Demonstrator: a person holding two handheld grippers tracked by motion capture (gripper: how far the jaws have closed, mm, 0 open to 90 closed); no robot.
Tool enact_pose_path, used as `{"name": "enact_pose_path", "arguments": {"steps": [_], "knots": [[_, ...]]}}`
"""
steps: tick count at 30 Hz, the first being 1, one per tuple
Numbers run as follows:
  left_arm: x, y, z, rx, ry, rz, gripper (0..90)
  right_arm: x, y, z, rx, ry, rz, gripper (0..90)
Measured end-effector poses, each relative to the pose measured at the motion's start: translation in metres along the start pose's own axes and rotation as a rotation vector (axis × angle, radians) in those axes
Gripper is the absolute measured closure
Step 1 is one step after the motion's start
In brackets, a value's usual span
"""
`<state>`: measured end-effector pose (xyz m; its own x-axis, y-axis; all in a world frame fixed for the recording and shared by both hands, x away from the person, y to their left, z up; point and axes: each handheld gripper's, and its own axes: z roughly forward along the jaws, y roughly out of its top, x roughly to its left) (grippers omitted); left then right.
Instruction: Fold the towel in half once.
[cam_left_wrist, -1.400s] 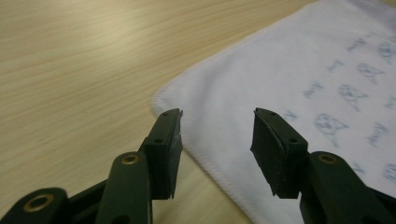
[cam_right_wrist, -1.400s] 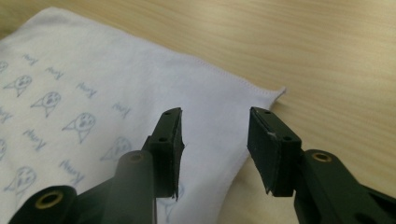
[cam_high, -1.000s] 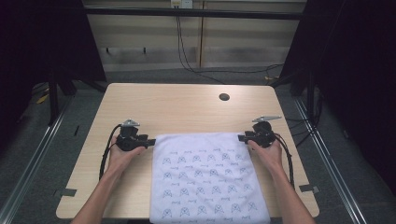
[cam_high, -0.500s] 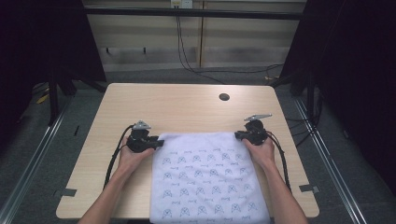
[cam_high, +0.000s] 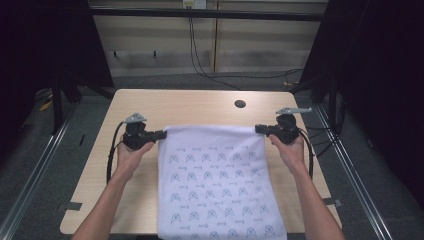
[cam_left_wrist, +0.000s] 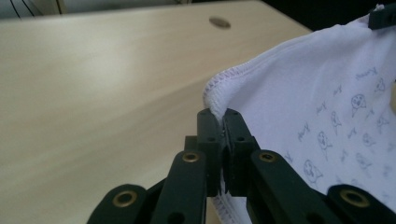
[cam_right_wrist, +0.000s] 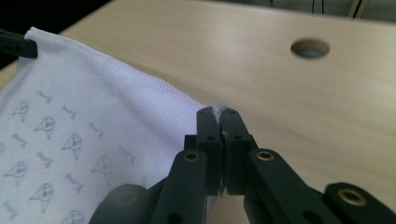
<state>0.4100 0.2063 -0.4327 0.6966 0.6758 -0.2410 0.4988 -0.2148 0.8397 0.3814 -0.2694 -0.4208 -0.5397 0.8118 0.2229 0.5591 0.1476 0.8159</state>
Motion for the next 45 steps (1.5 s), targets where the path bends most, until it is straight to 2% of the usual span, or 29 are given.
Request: {"name": "enact_pose_path", "arguments": {"steps": [2, 4, 7, 15, 18, 20, 21, 23, 24, 27, 29, 31, 35, 36, 37, 41, 43, 44, 45], "knots": [[0.001, 0.016, -0.008, -0.024, 0.0, 0.005, 87.5, 0.003, 0.014, -0.007, -0.032, 0.006, -0.005, 88.1], [-0.002, 0.039, -0.016, -0.039, 0.022, 0.048, 87.5, 0.005, 0.034, -0.013, -0.059, 0.01, -0.008, 88.2], [0.0, 0.066, -0.025, -0.065, 0.046, 0.069, 87.5, 0.006, 0.057, -0.018, -0.088, 0.003, -0.017, 88.3], [0.006, 0.131, -0.041, -0.16, 0.093, 0.093, 87.4, 0.011, 0.125, -0.033, -0.189, -0.023, -0.048, 88.5], [-0.001, 0.145, -0.047, -0.184, 0.095, 0.117, 87.4, 0.01, 0.148, -0.046, -0.243, -0.026, -0.052, 88.5], [-0.006, 0.145, -0.05, -0.189, 0.085, 0.128, 87.3, 0.011, 0.153, -0.053, -0.262, -0.028, -0.054, 88.5], [-0.011, 0.142, -0.052, -0.174, 0.095, 0.156, 87.3, 0.012, 0.153, -0.054, -0.265, -0.022, -0.059, 88.5], [-0.017, 0.133, -0.056, -0.173, 0.07, 0.167, 87.2, 0.014, 0.145, -0.057, -0.25, -0.001, -0.066, 88.5], [-0.02, 0.129, -0.057, -0.172, 0.068, 0.165, 87.2, 0.015, 0.136, -0.059, -0.243, 0.016, -0.076, 88.5], [-0.035, 0.106, -0.063, -0.169, 0.034, 0.173, 87.2, 0.016, 0.112, -0.066, -0.25, 0.053, -0.069, 88.5], [-0.048, 0.085, -0.067, -0.159, 0.0, 0.183, 87.2, 0.017, 0.09, -0.073, -0.241, 0.075, -0.059, 88.5], [-0.056, 0.068, -0.07, -0.13, -0.009, 0.188, 87.2, 0.02, 0.071, -0.079, -0.215, 0.089, -0.059, 88.5], [-0.082, 0.024, -0.076, -0.046, -0.046, 0.212, 87.1, 0.033, 0.032, -0.094, -0.176, 0.12, -0.073, 88.5], [-0.089, 0.012, -0.078, -0.033, -0.057, 0.208, 87.1, 0.037, 0.018, -0.097, -0.159, 0.143, -0.065, 88.4], [-0.094, 0.0, -0.08, -0.021, -0.07, 0.209, 87.1, 0.041, 0.006, -0.099, -0.135, 0.147, -0.062, 88.5], [-0.11, -0.048, -0.077, 0.092, -0.107, 0.175, 87.1, 0.053, -0.039, -0.097, -0.018, 0.168, -0.05, 88.5], [-0.114, -0.072, -0.069, 0.148, -0.139, 0.151, 87.0, 0.06, -0.067, -0.087, 0.077, 0.174, -0.044, 88.5], [-0.115, -0.08, -0.064, 0.181, -0.156, 0.15, 86.9, 0.062, -0.078, -0.078, 0.141, 0.184, -0.046, 88.4], [-0.117, -0.089, -0.06, 0.221, -0.157, 0.145, 86.9, 0.067, -0.087, -0.073, 0.201, 0.161, -0.069, 88.4]]}}
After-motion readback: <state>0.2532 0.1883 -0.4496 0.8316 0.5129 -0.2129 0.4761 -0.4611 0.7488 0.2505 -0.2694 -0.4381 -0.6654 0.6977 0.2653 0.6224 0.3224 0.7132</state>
